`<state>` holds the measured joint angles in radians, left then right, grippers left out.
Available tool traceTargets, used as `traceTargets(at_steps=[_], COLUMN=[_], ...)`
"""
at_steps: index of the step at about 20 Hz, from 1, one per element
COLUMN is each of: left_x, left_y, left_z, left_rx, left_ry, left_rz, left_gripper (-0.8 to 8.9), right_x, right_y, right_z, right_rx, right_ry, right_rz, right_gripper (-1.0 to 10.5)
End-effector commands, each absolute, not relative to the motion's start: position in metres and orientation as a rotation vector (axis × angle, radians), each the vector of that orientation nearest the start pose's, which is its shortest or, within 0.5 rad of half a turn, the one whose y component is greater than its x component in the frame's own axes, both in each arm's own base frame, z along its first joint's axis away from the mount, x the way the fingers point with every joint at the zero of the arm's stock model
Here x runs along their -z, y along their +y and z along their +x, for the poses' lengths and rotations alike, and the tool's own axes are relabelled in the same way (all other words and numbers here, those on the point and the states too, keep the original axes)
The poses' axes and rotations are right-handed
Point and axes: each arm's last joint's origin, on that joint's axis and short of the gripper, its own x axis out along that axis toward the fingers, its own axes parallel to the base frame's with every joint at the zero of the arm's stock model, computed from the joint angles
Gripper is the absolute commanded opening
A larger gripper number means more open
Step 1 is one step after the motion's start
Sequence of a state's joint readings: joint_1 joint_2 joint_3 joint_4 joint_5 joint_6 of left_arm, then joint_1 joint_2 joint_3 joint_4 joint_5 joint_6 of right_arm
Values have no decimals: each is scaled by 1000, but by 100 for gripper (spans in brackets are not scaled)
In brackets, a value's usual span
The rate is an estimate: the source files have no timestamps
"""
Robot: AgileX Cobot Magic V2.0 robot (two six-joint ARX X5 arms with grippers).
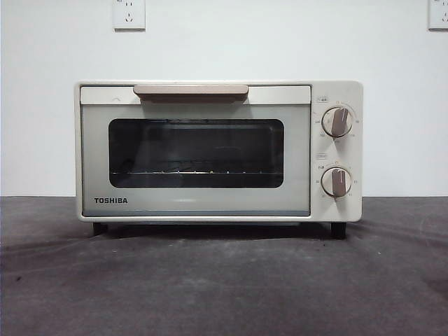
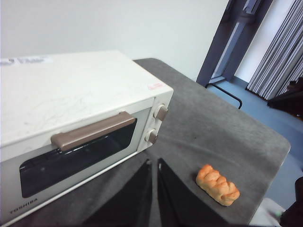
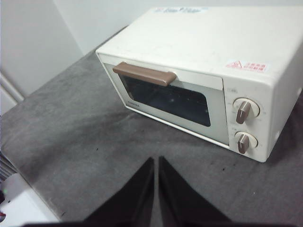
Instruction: The left arm flap open the oven, the right arm pick bread and place it into oven, the left arm flap close the oven
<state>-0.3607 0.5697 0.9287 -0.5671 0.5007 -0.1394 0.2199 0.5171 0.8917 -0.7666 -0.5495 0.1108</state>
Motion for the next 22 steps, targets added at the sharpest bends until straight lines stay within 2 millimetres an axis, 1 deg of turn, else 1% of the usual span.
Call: traceTargets(at_steps=[1, 3, 5, 6, 7, 10, 12, 14, 18, 22], left_x=[-375, -375, -375, -375, -375, -375, -375, -375, -375, -375], left_y=[-47, -47, -48, -48, -48, -48, -48, -48, -48, -48], left_z=[85, 85, 86, 86, 86, 86, 86, 86, 86, 85], left_rx=[853, 853, 853, 852, 852, 852, 852, 852, 850, 851], left_ry=[243, 242, 243, 243, 242, 242, 243, 244, 252, 254], left_rz=[-127, -126, -126, -126, -126, -126, -126, -127, -145, -151], left_gripper=[31, 45, 129, 186, 271, 452, 512, 558, 563, 563], right_x=[-350, -350, -350, -350, -350, -350, -349, -348, -338, -320], right_y=[33, 33, 33, 33, 33, 33, 33, 33, 32, 31], right_z=[75, 76, 76, 76, 76, 76, 75, 75, 74, 81], right_rx=[-744, -744, -743, -743, -741, -734, -732, -727, -682, -540], right_ry=[417, 415, 414, 414, 415, 426, 444, 480, 601, 818], right_rz=[157, 157, 160, 160, 161, 186, 213, 255, 298, 292], right_gripper=[35, 113, 244, 305, 378, 491, 523, 528, 528, 528])
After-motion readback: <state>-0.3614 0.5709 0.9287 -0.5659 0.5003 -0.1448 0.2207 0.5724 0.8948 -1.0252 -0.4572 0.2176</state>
